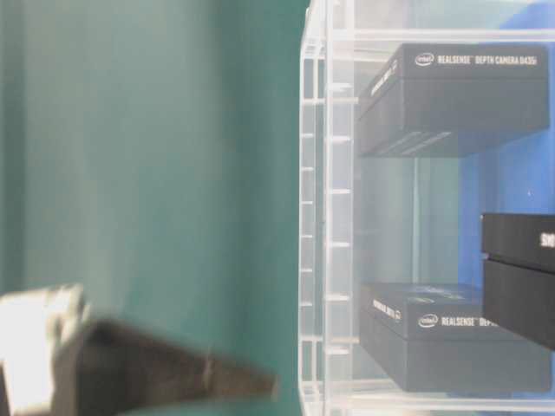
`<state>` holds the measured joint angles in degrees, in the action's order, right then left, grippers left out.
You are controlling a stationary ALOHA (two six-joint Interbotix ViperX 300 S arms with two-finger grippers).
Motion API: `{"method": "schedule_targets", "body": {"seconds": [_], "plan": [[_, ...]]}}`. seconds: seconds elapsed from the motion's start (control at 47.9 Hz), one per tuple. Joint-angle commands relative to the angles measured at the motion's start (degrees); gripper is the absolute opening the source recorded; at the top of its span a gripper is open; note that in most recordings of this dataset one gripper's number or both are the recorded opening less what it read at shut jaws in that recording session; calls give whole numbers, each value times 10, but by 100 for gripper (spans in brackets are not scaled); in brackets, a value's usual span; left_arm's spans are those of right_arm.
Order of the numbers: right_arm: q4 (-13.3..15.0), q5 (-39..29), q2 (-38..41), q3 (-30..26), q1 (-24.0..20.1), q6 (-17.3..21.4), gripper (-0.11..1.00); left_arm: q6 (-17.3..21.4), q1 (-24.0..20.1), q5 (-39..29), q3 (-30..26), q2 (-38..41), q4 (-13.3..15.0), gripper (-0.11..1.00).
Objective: Take the box out of the case with the left arm.
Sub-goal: 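Open the left gripper, release the box, and withdraw left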
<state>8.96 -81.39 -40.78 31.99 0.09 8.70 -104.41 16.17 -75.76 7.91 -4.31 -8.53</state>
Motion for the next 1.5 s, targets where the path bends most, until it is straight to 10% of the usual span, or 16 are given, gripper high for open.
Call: {"method": "schedule_targets", "body": {"seconds": [0.0, 0.772, 1.482], "plan": [[1, 2, 0, -6, 1, -1, 2, -11, 14, 1, 39, -61, 0, 89], [2, -5, 0, -5, 1, -5, 2, -27, 14, -27, 216, -244, 19, 88], [2, -8, 0, -5, 1, -4, 2, 335, -335, -29, 216, -263, 24, 88]]}}
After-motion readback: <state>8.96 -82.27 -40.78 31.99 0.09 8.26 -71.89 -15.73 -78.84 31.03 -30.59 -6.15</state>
